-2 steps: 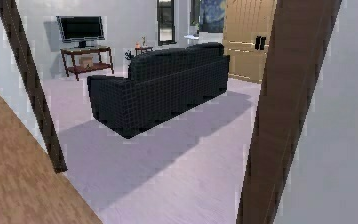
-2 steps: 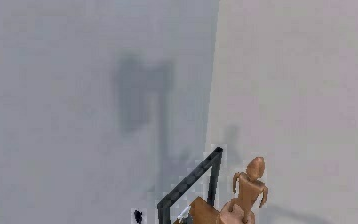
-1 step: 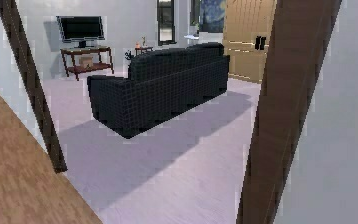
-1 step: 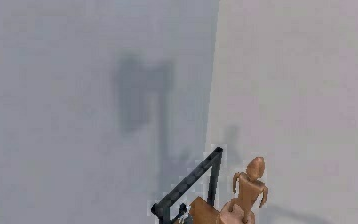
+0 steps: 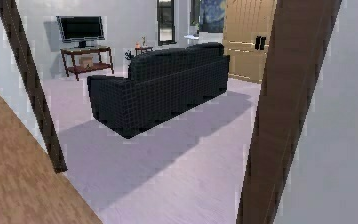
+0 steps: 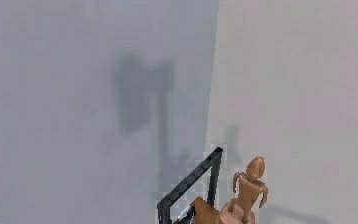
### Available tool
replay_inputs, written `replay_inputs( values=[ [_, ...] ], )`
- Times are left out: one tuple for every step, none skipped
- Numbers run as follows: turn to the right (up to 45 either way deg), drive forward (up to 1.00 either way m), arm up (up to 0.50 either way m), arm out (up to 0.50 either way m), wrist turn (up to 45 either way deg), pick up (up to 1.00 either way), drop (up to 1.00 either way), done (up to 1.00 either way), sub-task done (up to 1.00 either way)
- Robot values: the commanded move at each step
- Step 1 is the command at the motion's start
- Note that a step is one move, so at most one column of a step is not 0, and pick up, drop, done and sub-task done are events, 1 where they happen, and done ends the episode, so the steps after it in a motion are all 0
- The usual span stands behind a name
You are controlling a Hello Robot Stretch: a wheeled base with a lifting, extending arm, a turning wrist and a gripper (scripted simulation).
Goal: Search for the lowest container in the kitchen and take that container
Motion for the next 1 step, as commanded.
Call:
replay_inputs(
  values=[
    [0.0,0.0,-0.3,0.0,0.0,0.0,0.0,0.0,0.0]
  ],
)
